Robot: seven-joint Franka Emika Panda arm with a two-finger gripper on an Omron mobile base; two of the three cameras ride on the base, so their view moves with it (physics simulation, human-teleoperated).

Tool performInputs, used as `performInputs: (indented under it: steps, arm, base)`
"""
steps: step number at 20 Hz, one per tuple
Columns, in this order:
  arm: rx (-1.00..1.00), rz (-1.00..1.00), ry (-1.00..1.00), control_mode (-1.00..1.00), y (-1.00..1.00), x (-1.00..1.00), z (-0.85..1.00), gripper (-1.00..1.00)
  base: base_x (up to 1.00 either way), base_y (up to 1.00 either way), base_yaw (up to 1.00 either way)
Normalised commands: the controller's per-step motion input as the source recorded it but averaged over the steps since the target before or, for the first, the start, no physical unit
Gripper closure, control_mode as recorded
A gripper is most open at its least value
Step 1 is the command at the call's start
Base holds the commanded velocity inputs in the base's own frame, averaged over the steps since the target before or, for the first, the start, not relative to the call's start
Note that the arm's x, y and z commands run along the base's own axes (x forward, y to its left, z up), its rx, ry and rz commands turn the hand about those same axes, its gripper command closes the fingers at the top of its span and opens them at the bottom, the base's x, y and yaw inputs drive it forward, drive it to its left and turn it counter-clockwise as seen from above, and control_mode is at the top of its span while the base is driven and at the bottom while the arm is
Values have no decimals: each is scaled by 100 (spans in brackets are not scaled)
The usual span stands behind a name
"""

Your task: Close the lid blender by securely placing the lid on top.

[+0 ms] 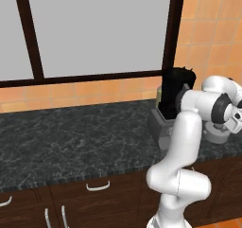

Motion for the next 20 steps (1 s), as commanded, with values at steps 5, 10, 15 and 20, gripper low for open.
performInputs:
  steps: [5, 10, 15, 20]
  arm:
    - [0, 0, -3, -100, 19, -9, -6, 100]
    - [-2, 0, 0, -100, 3, -8, 35, 100]
    - [-7, 0, -4, -100, 17, -28, 88, 100]
    - [-10, 1, -19, -100, 46, -52, 100, 100]
  base:
    - [0, 0, 0]
    - [0, 0, 0]
    - [0, 0, 0]
    - [0, 0, 0]
